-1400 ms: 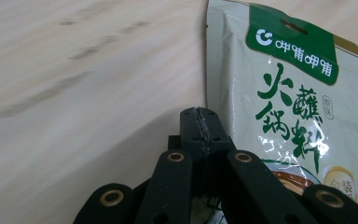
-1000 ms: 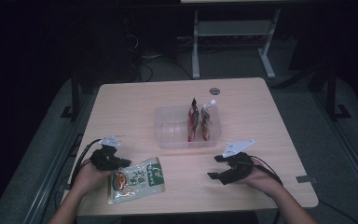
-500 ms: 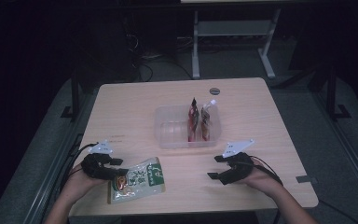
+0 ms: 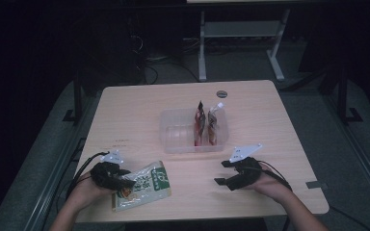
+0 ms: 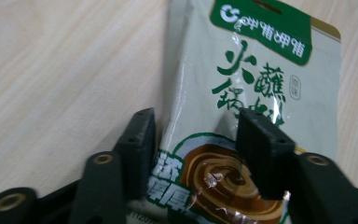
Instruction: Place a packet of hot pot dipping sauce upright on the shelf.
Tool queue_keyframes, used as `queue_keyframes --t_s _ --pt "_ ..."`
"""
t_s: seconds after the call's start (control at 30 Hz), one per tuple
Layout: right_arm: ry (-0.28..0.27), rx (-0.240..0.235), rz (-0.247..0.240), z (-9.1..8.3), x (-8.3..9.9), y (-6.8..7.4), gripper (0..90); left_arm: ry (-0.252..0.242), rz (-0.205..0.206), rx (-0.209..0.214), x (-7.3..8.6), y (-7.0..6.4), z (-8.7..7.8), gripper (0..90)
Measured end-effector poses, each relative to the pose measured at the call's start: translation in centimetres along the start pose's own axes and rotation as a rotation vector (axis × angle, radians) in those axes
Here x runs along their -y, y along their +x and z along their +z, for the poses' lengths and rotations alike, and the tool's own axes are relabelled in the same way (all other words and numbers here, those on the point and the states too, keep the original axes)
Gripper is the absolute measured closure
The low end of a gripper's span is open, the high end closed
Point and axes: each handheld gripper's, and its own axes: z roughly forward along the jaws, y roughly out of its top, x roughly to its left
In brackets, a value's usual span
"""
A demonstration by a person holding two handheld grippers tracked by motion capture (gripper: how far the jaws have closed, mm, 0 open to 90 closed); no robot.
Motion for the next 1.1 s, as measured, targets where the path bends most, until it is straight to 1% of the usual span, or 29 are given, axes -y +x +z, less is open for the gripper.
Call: queue_keyframes --t_s 0.03,0.1,0.17,0.2,0.27,0.3,0.37,0.43,0.47,0.6,0.67,0.7,0.73,0.83,0.97,1.0,1.1 --pt "-0.001 0.0 -0.002 0.0 0.0 0.0 29.0 0.007 0.007 0.0 -0.1 0.0 0.0 55.2" --pt "0.0 -0.001 0.0 0.0 0.0 0.1 28.6 0.008 0.0 0.006 -0.1 0.1 0.0 61.5" --pt "0.001 -0.005 0.006 0.0 -0.1 0.1 27.8 0.02 -0.003 0.017 -0.2 0.1 -0.1 67.9" --pt "0.001 -0.01 0.01 0.0 -0.1 0.1 27.3 0.019 -0.006 0.028 -0.2 0.1 -0.1 71.1" --pt "0.004 -0.018 0.018 -0.1 -0.3 0.1 25.7 0.033 0.008 0.027 -0.3 0.0 -0.2 81.0" --pt "0.005 -0.021 0.018 -0.1 -0.3 0.1 25.7 0.031 0.001 0.024 -0.4 -0.1 -0.1 83.3" --pt "-0.001 -0.041 0.024 -0.2 -0.5 0.1 23.9 0.023 -0.006 0.042 -0.3 -0.1 -0.2 86.7" --pt "-0.008 -0.055 0.027 -0.3 -0.6 0.1 20.5 0.014 -0.017 0.043 -0.3 -0.1 -0.3 88.3" --pt "-0.007 -0.054 0.03 -0.3 -0.7 0.0 19.8 0.007 -0.024 0.048 -0.3 -0.2 -0.3 88.6" --pt "-0.005 -0.077 0.043 -0.4 -0.9 0.0 19.2 -0.022 -0.037 0.063 -0.9 -0.6 -0.3 89.1" --pt "-0.005 -0.081 0.039 -0.5 -1.0 0.1 19.0 -0.041 -0.037 0.07 -1.3 -1.0 -0.3 89.2" --pt "-0.006 -0.083 0.042 -0.5 -1.0 0.2 18.9 -0.048 -0.038 0.069 -1.6 -1.3 -0.4 89.2" --pt "-0.007 -0.085 0.039 -0.5 -1.0 0.2 18.7 -0.051 -0.032 0.068 -1.8 -1.5 -0.4 89.2" --pt "-0.018 -0.091 0.042 -0.5 -1.2 0.3 19.2 -0.082 -0.037 0.066 -2.6 -2.2 -0.5 89.3" --pt "-0.032 -0.112 0.05 -0.5 -1.6 0.3 20.1 -0.142 -0.036 0.071 -3.5 -2.9 -0.9 89.3" --pt "-0.033 -0.118 0.051 -0.5 -1.8 0.3 20.1 -0.162 -0.029 0.068 -3.9 -3.2 -0.9 89.3" --pt "-0.049 -0.129 0.044 -0.3 -2.3 0.3 20.2 -0.187 -0.017 0.065 -4.6 -3.7 -1.1 89.3"
